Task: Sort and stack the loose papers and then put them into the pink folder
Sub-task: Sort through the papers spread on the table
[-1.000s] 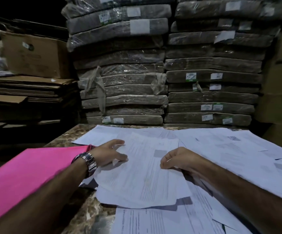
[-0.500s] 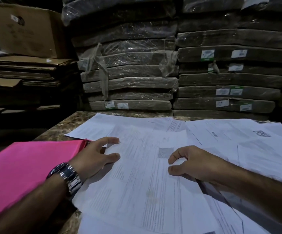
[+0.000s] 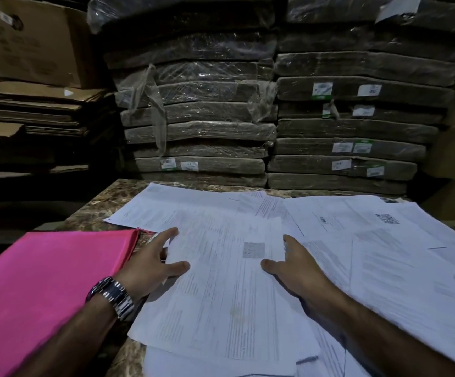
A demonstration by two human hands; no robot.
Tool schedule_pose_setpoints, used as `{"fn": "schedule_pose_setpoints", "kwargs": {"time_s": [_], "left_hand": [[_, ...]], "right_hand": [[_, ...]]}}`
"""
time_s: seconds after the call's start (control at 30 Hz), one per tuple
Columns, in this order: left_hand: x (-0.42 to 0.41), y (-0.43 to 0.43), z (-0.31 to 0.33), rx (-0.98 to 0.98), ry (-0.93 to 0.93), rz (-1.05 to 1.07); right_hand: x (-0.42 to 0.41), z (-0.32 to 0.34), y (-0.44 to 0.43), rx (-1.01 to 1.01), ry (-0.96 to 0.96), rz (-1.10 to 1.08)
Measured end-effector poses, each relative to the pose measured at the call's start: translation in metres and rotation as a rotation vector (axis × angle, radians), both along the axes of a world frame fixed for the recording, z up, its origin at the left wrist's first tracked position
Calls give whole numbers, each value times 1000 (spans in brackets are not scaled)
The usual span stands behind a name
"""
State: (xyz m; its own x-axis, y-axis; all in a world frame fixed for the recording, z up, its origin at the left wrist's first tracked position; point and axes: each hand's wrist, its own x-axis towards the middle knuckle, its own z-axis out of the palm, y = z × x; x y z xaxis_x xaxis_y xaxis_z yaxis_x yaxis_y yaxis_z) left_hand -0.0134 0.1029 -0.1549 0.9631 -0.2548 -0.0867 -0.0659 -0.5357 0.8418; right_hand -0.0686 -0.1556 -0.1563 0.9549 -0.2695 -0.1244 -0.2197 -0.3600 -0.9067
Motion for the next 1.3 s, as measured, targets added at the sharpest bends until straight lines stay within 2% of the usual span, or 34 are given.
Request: {"fn": "schedule_pose_setpoints", "kwargs": {"time_s": [0.2, 0.47, 0.6, 0.77, 0.93, 1.07, 1.2, 1.3], "left_hand": [[4, 2, 3, 121, -16, -71], [7, 1, 2, 119, 0, -84], [5, 2, 0, 85, 7, -38], [5, 1, -1, 61, 41, -14], [2, -4, 1, 12, 57, -6], [-1, -3, 2, -14, 56, 1], [-2, -4, 4, -54, 51, -25], [-4, -4, 6, -44, -2, -57]], "right_hand": [[3, -5, -5, 79, -36, -79], [4, -5, -9, -188, -166, -176], [6, -2, -11, -218, -162, -206], [14, 8, -14, -203, -120, -163], [23, 21, -11, -282, -88, -78], [33, 24, -12, -238, -55, -12], [38, 20, -10, -279, -39, -35], [38, 12, -10, -227, -56, -48]]}}
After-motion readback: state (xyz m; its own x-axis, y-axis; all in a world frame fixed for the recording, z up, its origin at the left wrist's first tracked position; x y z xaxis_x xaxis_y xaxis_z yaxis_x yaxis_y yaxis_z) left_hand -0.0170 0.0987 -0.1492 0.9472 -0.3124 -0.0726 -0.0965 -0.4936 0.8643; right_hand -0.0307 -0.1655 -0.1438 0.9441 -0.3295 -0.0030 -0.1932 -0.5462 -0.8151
